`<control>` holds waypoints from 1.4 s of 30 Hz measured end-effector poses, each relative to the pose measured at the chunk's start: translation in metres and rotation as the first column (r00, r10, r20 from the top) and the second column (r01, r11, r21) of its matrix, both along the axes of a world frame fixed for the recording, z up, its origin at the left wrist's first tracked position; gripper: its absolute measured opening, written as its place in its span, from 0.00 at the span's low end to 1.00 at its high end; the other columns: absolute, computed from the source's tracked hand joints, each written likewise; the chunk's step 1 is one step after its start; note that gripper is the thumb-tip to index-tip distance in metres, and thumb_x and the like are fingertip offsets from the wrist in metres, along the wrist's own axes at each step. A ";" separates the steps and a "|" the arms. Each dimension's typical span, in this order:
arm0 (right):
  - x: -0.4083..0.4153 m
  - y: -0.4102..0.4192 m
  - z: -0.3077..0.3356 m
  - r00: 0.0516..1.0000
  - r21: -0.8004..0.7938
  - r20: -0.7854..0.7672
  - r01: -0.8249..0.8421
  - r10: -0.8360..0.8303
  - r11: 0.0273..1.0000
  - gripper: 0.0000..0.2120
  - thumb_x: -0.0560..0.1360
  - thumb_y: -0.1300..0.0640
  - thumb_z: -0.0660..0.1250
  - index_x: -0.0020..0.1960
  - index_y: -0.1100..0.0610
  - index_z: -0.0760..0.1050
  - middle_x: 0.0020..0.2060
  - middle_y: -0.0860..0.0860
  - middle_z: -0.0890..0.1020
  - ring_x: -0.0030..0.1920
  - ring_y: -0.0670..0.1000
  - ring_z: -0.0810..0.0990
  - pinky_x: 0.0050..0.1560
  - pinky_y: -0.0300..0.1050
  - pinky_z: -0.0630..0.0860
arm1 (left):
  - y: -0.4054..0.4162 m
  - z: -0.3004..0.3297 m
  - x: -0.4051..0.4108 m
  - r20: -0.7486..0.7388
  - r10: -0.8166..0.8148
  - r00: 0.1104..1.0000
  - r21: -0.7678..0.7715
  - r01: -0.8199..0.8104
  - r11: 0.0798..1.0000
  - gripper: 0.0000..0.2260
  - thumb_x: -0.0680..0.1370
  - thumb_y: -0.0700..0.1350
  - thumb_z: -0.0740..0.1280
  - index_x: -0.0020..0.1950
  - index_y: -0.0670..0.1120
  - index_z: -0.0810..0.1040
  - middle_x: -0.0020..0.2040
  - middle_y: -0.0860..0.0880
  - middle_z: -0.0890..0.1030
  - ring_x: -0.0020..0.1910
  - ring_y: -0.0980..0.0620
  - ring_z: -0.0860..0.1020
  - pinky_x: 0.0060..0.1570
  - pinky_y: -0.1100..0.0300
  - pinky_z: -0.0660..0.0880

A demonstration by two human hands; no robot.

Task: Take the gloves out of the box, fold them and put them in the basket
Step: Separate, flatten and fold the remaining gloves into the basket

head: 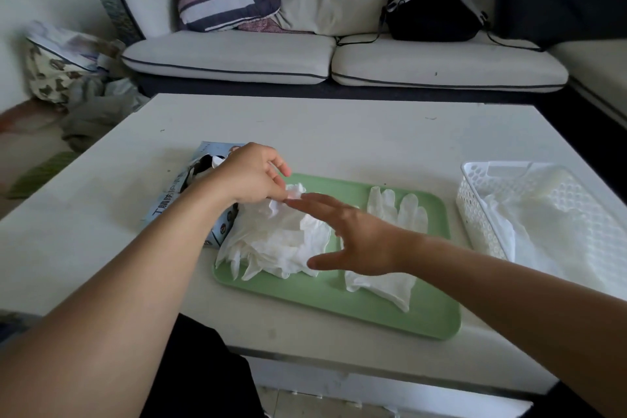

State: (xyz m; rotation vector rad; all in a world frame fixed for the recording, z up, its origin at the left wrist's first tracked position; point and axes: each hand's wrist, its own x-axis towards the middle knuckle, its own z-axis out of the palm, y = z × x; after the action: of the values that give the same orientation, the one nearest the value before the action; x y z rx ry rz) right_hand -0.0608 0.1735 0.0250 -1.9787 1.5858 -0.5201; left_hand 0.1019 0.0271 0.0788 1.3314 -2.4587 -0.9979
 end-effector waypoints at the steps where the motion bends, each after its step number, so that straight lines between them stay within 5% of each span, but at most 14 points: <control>1: 0.007 -0.004 -0.003 1.000 0.009 0.008 0.009 -0.009 1.000 0.43 0.74 0.49 0.74 0.80 0.40 0.52 0.80 0.45 0.55 0.77 0.47 0.58 0.73 0.41 0.60 | 0.000 0.001 0.001 0.002 -0.029 1.000 0.003 0.029 1.000 0.14 0.71 0.42 0.80 0.53 0.49 0.82 0.42 0.52 0.85 0.41 0.53 0.81 0.43 0.59 0.77; 5: 0.021 -0.014 -0.014 0.988 0.090 0.102 0.104 -0.113 0.991 0.45 0.74 0.48 0.75 0.81 0.46 0.51 0.80 0.45 0.56 0.77 0.47 0.60 0.68 0.40 0.64 | -0.001 0.001 -0.002 -0.195 -0.056 0.979 -0.078 0.042 0.996 0.11 0.73 0.38 0.78 0.52 0.50 0.85 0.42 0.51 0.85 0.41 0.52 0.83 0.50 0.57 0.80; 9: 0.017 -0.018 -0.010 0.870 0.193 0.384 0.251 -0.308 0.949 0.40 0.72 0.52 0.77 0.78 0.44 0.62 0.69 0.45 0.75 0.66 0.45 0.75 0.65 0.43 0.75 | -0.005 -0.002 -0.004 -0.286 -0.066 0.956 -0.184 0.013 0.983 0.15 0.71 0.33 0.77 0.53 0.49 0.84 0.44 0.51 0.83 0.36 0.54 0.78 0.43 0.62 0.75; 12: 0.006 -0.017 -0.002 0.709 0.287 0.554 0.329 -0.436 0.900 0.27 0.73 0.59 0.76 0.70 0.49 0.75 0.54 0.52 0.85 0.54 0.49 0.82 0.59 0.50 0.79 | -0.009 -0.007 -0.002 -0.156 -0.096 0.983 -0.252 0.054 0.966 0.21 0.69 0.29 0.76 0.54 0.52 0.82 0.48 0.55 0.81 0.41 0.55 0.79 0.44 0.61 0.77; 17: -0.006 -0.019 -0.006 0.506 0.351 0.688 0.394 -0.519 0.849 0.11 0.73 0.67 0.73 0.55 0.63 0.81 0.47 0.58 0.85 0.50 0.55 0.83 0.58 0.52 0.80 | -0.012 -0.011 0.001 0.036 -0.107 0.994 -0.309 0.113 0.944 0.22 0.70 0.26 0.65 0.52 0.50 0.83 0.45 0.58 0.80 0.48 0.53 0.79 0.45 0.57 0.77; 20: -0.009 -0.022 -0.012 0.530 0.374 0.624 0.443 -0.574 0.815 0.17 0.70 0.66 0.77 0.57 0.61 0.79 0.39 0.58 0.84 0.44 0.58 0.85 0.53 0.51 0.83 | -0.011 -0.014 0.002 0.189 -0.117 0.975 -0.323 0.174 0.930 0.21 0.73 0.28 0.63 0.52 0.51 0.83 0.49 0.54 0.79 0.46 0.57 0.75 0.37 0.63 0.70; 23: -0.012 -0.022 -0.010 0.562 0.387 0.551 0.482 -0.616 0.786 0.10 0.72 0.65 0.76 0.53 0.65 0.82 0.42 0.57 0.85 0.45 0.56 0.86 0.50 0.47 0.84 | -0.015 -0.019 0.003 0.352 -0.076 0.933 -0.312 0.193 0.930 0.22 0.75 0.27 0.61 0.58 0.49 0.83 0.53 0.50 0.77 0.53 0.50 0.74 0.44 0.59 0.73; 28: -0.048 -0.018 0.045 0.375 0.242 0.749 0.614 -0.547 0.752 0.02 0.77 0.61 0.71 0.46 0.59 0.81 0.41 0.53 0.83 0.40 0.50 0.82 0.44 0.41 0.81 | -0.023 -0.036 0.010 0.653 -0.113 0.749 -0.112 0.244 0.963 0.12 0.74 0.32 0.63 0.53 0.43 0.81 0.53 0.46 0.79 0.45 0.46 0.77 0.39 0.58 0.71; 32: -0.084 0.005 0.086 0.513 -0.008 0.708 0.693 -0.486 0.721 0.08 0.77 0.53 0.72 0.45 0.57 0.83 0.41 0.52 0.84 0.43 0.50 0.79 0.48 0.47 0.74 | -0.022 -0.025 0.005 0.700 -0.069 0.711 -0.182 0.272 0.945 0.18 0.76 0.40 0.64 0.65 0.50 0.78 0.68 0.45 0.67 0.68 0.43 0.67 0.60 0.50 0.73; 34: -0.088 0.020 0.086 0.538 -0.022 0.698 0.676 -0.473 0.736 0.16 0.77 0.50 0.72 0.46 0.64 0.82 0.41 0.59 0.82 0.42 0.55 0.77 0.47 0.51 0.72 | -0.009 -0.010 -0.004 0.565 -0.040 0.824 -0.343 0.279 0.897 0.20 0.76 0.42 0.67 0.67 0.53 0.75 0.68 0.48 0.65 0.70 0.44 0.62 0.63 0.50 0.70; 36: -0.084 0.032 0.084 0.523 0.021 0.723 0.637 -0.451 0.771 0.22 0.74 0.48 0.73 0.45 0.69 0.78 0.38 0.61 0.78 0.37 0.57 0.75 0.41 0.52 0.72 | 0.011 0.003 -0.019 0.185 -0.124 0.975 -0.378 0.187 0.907 0.19 0.74 0.46 0.72 0.65 0.55 0.76 0.66 0.52 0.69 0.68 0.49 0.67 0.63 0.52 0.70; 38: -0.078 0.039 0.083 0.452 0.120 0.776 0.578 -0.439 0.807 0.18 0.73 0.50 0.73 0.46 0.66 0.77 0.34 0.59 0.77 0.33 0.55 0.74 0.35 0.48 0.74 | 0.041 0.013 -0.036 -0.251 -0.204 0.946 -0.040 0.201 0.979 0.21 0.70 0.56 0.76 0.61 0.56 0.79 0.62 0.55 0.77 0.64 0.55 0.76 0.62 0.53 0.75; 39: -0.074 0.042 0.084 0.411 0.169 0.804 0.535 -0.430 0.828 0.15 0.74 0.53 0.72 0.47 0.65 0.76 0.35 0.59 0.77 0.33 0.55 0.75 0.35 0.46 0.76 | 0.057 0.017 -0.046 -0.398 -0.211 0.893 0.154 0.292 0.944 0.25 0.67 0.60 0.77 0.61 0.55 0.79 0.60 0.54 0.80 0.62 0.54 0.79 0.62 0.52 0.77; 42: -0.070 0.047 0.088 0.343 0.227 0.851 0.442 -0.398 0.868 0.11 0.76 0.57 0.69 0.55 0.64 0.76 0.39 0.58 0.80 0.37 0.54 0.79 0.38 0.45 0.80 | 0.091 0.009 -0.070 -0.526 -0.220 0.822 0.320 0.430 0.844 0.27 0.66 0.57 0.79 0.62 0.48 0.79 0.59 0.49 0.84 0.60 0.48 0.82 0.61 0.50 0.79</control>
State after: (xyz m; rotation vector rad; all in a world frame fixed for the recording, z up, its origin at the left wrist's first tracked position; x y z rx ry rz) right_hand -0.1304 0.2209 0.1129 -0.8820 1.2972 -1.5208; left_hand 0.0318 0.1178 0.0879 0.6081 -2.1898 -1.7896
